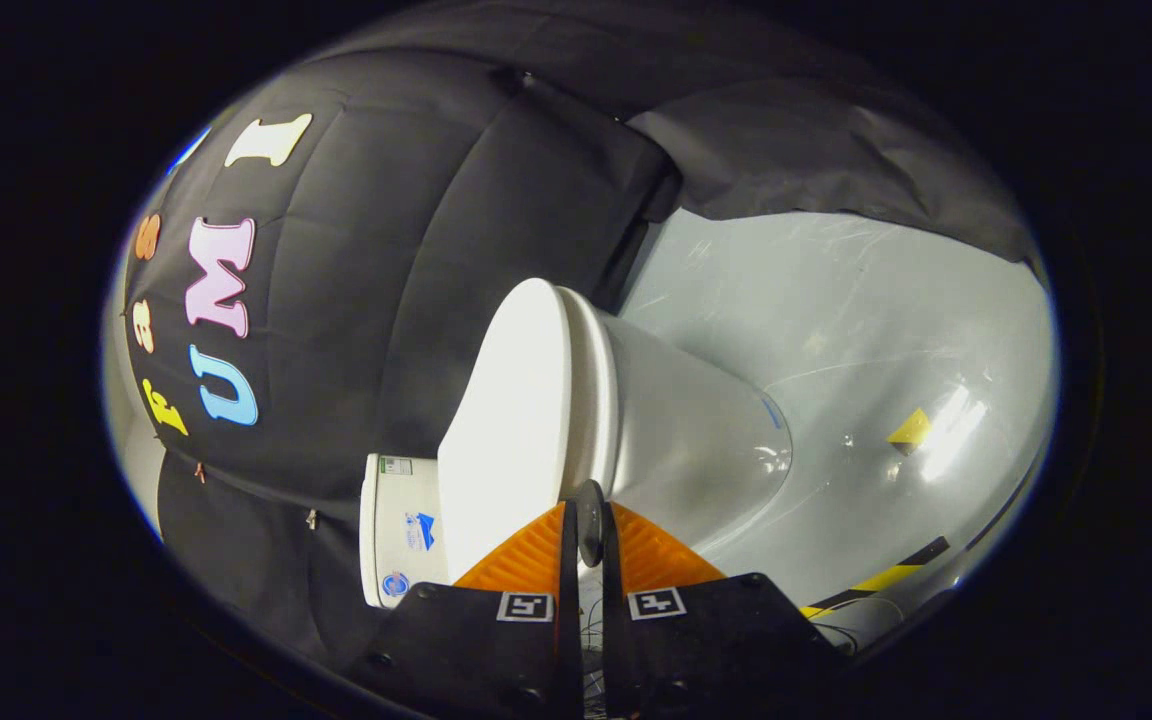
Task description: Open the toilet lid.
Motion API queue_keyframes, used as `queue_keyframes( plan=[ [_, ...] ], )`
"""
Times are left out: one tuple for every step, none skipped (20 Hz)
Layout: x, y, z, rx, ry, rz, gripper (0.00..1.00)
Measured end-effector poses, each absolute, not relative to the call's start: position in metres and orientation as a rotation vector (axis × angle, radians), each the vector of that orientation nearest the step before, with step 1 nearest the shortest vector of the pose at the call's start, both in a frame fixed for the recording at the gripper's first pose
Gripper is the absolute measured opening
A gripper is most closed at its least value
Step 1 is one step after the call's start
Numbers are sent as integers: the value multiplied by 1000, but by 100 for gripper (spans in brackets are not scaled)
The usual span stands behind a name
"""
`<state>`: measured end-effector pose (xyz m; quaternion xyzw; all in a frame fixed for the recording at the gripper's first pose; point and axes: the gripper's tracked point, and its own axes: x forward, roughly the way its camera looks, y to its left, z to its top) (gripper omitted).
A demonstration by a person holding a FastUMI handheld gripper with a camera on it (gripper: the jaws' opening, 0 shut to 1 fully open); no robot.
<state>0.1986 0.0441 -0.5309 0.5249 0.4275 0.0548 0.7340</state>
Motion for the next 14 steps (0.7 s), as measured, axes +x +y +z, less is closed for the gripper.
queue_keyframes(
  plan=[
    [201, 44, -520, 1144, 935, 126, 13],
    [202, 46, -508, 1132, 930, 131, 13],
    [204, 48, -496, 1110, 923, 134, 13],
    [204, 51, -484, 1080, 918, 136, 13],
    [205, 54, -471, 1045, 910, 135, 13],
    [204, 58, -458, 1005, 909, 132, 13],
    [208, 60, -445, 966, 901, 122, 13],
    [210, 64, -432, 935, 894, 112, 13],
    [214, 69, -417, 915, 886, 101, 13],
    [214, 74, -401, 903, 873, 93, 13],
    [215, 80, -384, 896, 861, 93, 13],
    [214, 88, -364, 884, 847, 103, 13],
    [214, 98, -345, 858, 831, 125, 13],
    [212, 109, -329, 829, 814, 145, 13]
  ],
)
